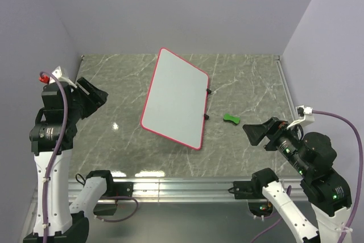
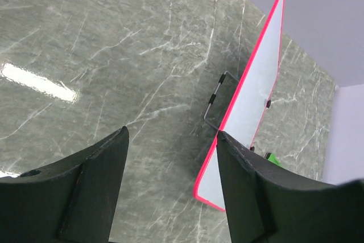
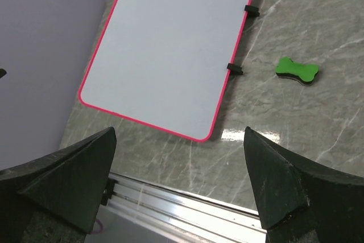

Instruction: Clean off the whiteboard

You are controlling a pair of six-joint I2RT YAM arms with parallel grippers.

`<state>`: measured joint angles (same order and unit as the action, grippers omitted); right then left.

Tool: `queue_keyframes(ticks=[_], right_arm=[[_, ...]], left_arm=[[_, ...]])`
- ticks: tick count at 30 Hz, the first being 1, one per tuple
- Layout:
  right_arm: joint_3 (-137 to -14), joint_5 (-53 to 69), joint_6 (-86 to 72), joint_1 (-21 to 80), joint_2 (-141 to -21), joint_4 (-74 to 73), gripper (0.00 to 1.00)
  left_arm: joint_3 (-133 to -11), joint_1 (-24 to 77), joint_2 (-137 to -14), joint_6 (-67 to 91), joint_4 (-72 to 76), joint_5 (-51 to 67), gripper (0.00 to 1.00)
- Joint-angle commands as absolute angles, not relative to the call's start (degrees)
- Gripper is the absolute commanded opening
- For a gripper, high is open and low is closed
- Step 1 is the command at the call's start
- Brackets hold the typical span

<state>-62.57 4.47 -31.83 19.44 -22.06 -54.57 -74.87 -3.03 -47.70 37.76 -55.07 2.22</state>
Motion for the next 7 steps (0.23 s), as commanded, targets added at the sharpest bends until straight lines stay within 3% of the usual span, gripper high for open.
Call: queue_keyframes(ticks=[1, 7], right_arm=[[-62.4, 5.9, -31.1, 19.2, -22.7, -54.3, 1.0], [-59.8, 7.3, -31.8, 19.2, -21.8, -51.4, 1.0]], left_arm=[[-74.0, -2.9, -45.5, 38.5, -55.1, 2.6, 0.68], [-74.2, -2.9, -45.3, 36.6, -55.4, 1.6, 0.86]])
